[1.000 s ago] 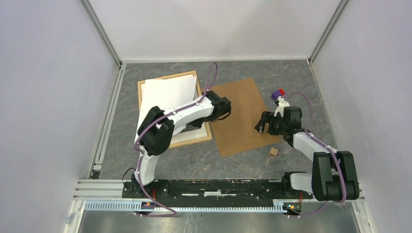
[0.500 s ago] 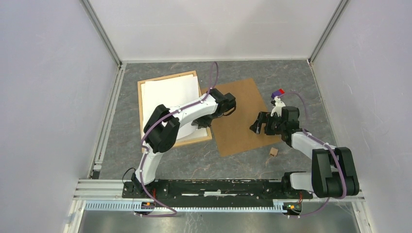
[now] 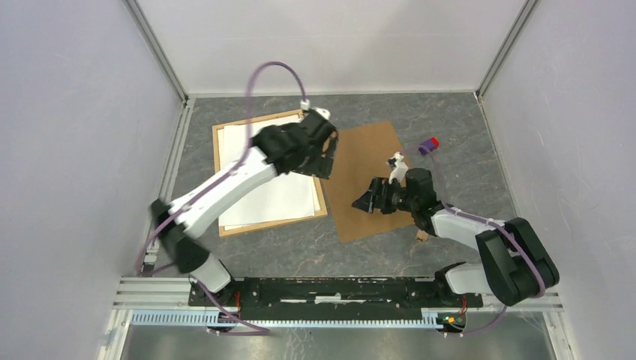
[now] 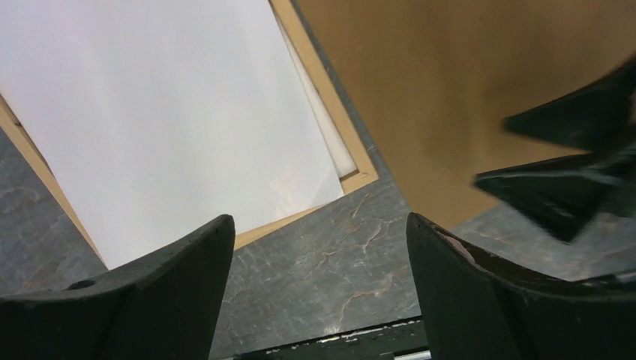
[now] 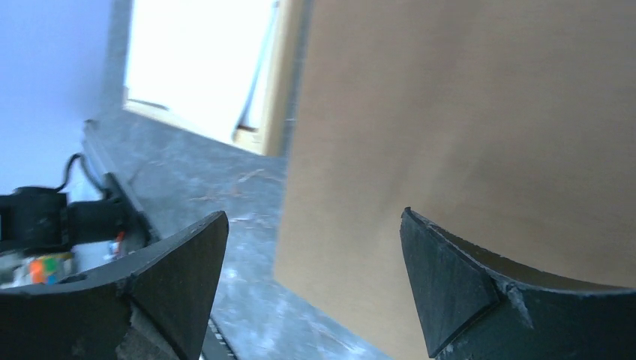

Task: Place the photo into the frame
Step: Turn over the photo from the photo frame, then adjust the photo frame item on the photo frame.

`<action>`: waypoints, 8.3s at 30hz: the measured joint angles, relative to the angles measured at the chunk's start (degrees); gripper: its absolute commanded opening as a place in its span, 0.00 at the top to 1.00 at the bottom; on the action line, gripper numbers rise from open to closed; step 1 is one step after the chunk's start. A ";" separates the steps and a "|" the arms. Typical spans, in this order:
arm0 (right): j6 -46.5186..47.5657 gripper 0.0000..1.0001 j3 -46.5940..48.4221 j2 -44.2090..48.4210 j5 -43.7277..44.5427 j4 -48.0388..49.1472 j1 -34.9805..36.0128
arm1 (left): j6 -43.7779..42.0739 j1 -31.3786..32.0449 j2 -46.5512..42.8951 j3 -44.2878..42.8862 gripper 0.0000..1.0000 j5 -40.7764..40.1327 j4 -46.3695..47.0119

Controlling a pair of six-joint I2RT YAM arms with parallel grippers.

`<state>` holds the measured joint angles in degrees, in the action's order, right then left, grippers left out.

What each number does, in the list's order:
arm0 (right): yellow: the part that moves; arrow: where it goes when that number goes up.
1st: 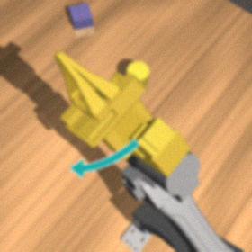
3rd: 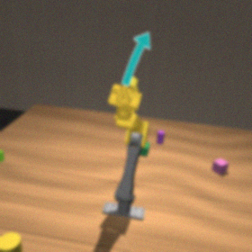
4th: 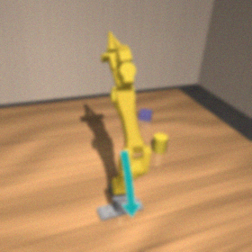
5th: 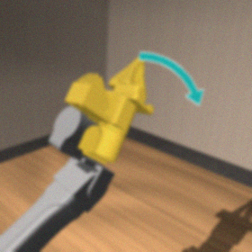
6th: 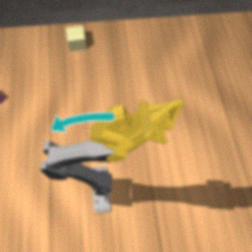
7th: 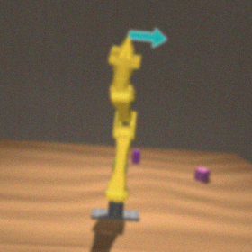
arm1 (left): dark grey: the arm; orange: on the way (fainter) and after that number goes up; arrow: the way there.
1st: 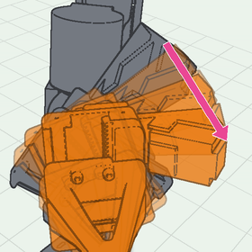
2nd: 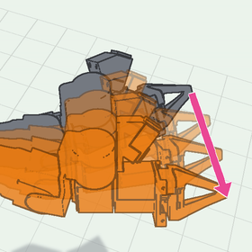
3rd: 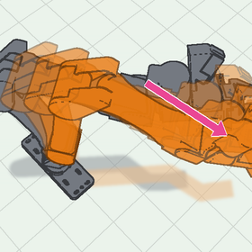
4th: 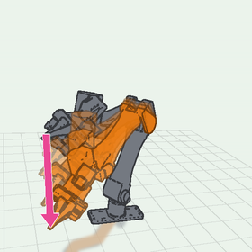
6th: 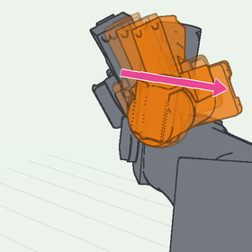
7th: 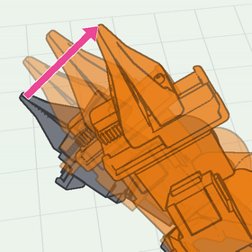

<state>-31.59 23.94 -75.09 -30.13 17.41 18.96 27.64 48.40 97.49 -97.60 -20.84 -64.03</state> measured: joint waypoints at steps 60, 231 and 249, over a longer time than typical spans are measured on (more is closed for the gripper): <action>-36.81 0.46 29.88 -37.42 12.11 16.61 27.69 | -19.71 -2.97 -52.83 38.97 0.06 -7.93 48.41; 24.98 0.02 14.32 -5.95 16.11 -16.70 11.23 | 9.40 -43.25 -36.63 57.11 0.00 1.53 24.50; 24.81 0.02 13.64 -5.51 15.89 -15.67 11.13 | 9.40 -46.21 -21.49 57.51 0.00 10.36 34.86</action>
<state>-6.79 37.58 -80.60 -14.24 1.74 30.09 37.04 2.20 76.01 -40.10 -10.48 -29.17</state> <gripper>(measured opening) 0.979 0.996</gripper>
